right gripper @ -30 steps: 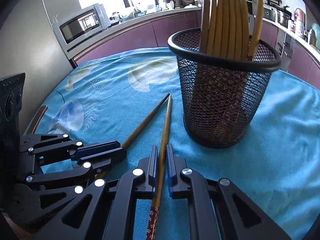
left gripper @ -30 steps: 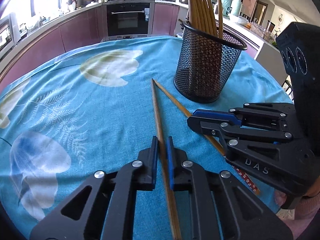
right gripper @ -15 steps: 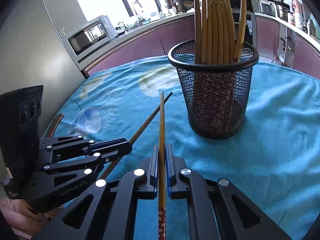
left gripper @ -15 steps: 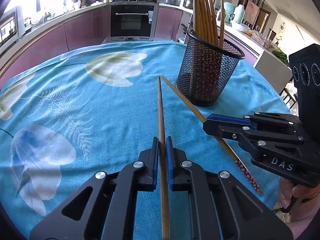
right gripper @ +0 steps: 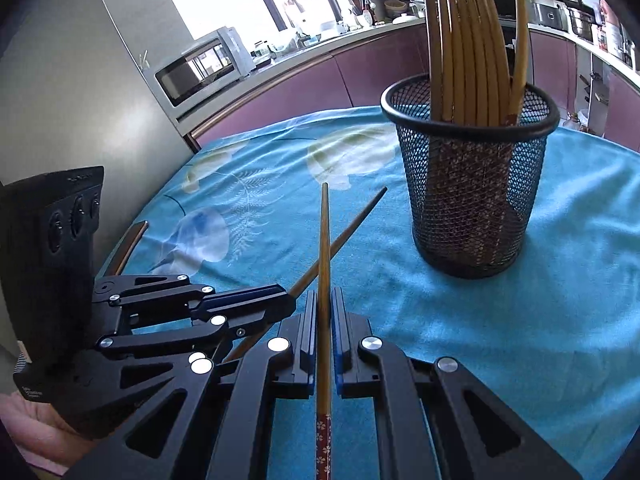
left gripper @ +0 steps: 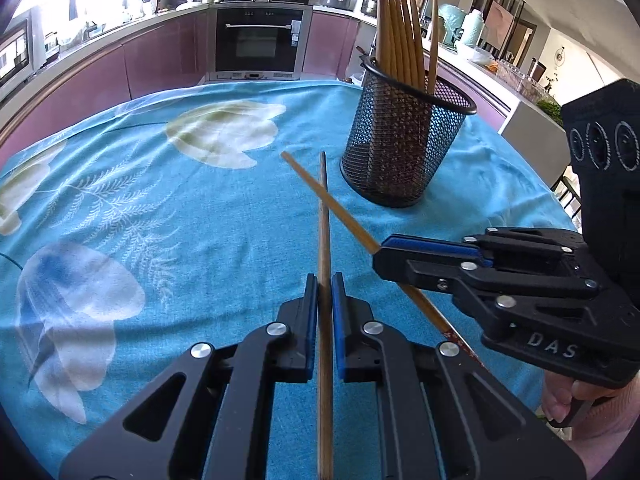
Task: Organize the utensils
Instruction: 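Close the right gripper on the red-ended chopstick while the left gripper grasps the other, then lift both held chopsticks upright and carry them over the mesh cup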
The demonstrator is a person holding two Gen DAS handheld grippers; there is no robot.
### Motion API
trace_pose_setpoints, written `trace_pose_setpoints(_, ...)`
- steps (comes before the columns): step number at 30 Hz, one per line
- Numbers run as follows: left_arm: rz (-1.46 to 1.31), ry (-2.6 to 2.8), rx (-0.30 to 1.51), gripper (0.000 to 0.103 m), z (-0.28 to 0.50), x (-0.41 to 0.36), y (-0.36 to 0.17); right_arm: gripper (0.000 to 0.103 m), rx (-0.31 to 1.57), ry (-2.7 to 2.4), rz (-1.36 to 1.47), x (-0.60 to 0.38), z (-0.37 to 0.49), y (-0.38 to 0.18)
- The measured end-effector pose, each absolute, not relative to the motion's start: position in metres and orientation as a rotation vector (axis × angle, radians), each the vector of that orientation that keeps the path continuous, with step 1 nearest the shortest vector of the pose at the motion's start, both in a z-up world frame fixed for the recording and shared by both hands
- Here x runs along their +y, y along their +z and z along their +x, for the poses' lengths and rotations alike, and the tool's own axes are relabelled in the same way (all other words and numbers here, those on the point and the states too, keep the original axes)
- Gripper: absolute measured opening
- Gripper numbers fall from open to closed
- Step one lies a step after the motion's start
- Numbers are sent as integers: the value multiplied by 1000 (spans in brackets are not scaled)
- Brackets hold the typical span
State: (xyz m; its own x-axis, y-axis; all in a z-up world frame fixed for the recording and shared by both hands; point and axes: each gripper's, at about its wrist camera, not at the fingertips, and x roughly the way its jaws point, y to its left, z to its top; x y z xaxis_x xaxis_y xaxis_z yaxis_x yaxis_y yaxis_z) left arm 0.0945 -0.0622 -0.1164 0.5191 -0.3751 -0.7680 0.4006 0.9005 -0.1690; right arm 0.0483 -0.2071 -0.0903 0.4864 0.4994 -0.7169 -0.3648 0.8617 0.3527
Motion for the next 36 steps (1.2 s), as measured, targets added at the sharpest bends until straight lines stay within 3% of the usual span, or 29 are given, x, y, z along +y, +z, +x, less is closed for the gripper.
trace_pose_setpoints(8,43,-468,937,8,95,-66,-123,10,978,494,136,-204,59,-106)
trace_pose_setpoints(18,55,-450,934,8,99,-70,-122,6,962,476,94,-199,59,-104)
trace_pose_setpoints(36,20,-497,848,8,81,-60,-84,6,826,521,178,-228,33,-59)
